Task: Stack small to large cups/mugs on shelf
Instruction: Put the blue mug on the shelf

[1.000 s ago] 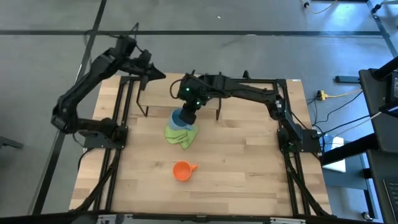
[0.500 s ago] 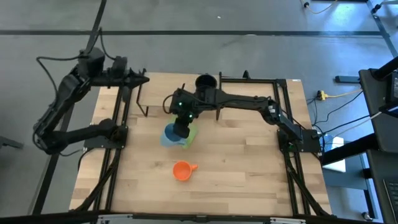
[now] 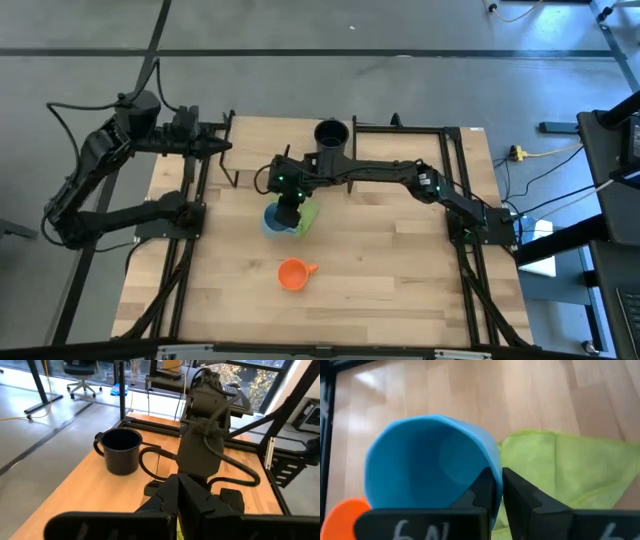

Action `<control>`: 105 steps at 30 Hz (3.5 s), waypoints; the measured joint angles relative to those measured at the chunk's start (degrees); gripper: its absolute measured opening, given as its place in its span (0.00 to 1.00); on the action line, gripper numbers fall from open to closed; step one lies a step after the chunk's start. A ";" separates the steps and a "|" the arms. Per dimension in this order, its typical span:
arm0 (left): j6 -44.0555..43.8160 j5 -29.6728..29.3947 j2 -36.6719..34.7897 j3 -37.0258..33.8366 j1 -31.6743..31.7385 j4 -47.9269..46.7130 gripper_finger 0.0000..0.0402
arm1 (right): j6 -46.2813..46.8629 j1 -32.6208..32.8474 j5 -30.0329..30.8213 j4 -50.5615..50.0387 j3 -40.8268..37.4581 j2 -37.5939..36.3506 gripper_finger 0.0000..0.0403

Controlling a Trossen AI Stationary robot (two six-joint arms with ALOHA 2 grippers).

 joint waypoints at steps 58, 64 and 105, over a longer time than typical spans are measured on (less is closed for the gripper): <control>-2.07 -10.90 0.90 -7.72 -11.55 7.37 0.00 | 1.53 5.27 2.70 -22.80 0.02 -0.35 0.09; -2.10 -10.11 0.90 -7.72 -11.53 7.31 0.01 | 3.62 5.53 3.36 -23.46 0.02 -0.13 0.09; 1.12 -9.57 0.90 -7.72 -11.51 4.63 0.01 | 13.55 6.41 8.56 -25.82 0.00 -0.02 0.22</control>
